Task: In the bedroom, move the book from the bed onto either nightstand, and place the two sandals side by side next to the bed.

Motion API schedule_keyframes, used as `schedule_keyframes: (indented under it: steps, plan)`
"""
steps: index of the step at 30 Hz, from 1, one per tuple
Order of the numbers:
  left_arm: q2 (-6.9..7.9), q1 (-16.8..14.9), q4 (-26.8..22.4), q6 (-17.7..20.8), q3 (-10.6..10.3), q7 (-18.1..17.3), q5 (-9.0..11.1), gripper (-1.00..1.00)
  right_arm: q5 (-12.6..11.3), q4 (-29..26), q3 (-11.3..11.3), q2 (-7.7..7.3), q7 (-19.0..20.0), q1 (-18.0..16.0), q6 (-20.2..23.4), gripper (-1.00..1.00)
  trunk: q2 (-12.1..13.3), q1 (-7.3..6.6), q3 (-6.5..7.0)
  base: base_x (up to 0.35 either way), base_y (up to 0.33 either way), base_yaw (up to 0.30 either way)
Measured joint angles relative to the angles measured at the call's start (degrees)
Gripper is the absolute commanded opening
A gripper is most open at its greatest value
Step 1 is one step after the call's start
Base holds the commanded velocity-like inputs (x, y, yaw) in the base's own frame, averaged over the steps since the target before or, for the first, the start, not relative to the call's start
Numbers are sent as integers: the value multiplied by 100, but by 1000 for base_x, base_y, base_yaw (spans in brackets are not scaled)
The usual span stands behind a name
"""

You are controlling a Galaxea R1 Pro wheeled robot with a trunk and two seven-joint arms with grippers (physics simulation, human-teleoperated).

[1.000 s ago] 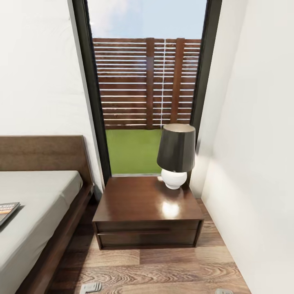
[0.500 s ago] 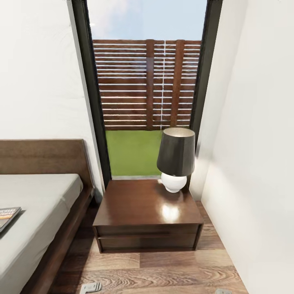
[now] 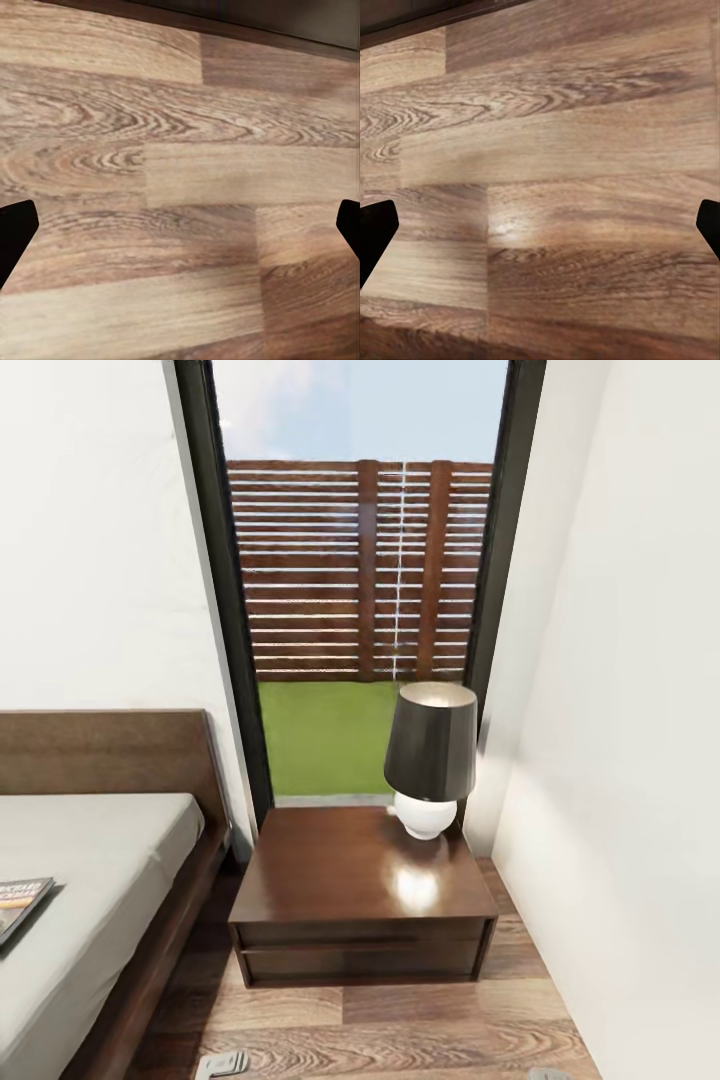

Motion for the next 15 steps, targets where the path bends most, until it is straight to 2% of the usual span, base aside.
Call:
schedule_keyframes:
  steps: [15]
  plan:
    - [0, -2, 0, 0, 6, 0, 0, 100, 0, -2, 0, 3, 0, 1, 0, 100, 602, -330, 269, 0, 0, 0]
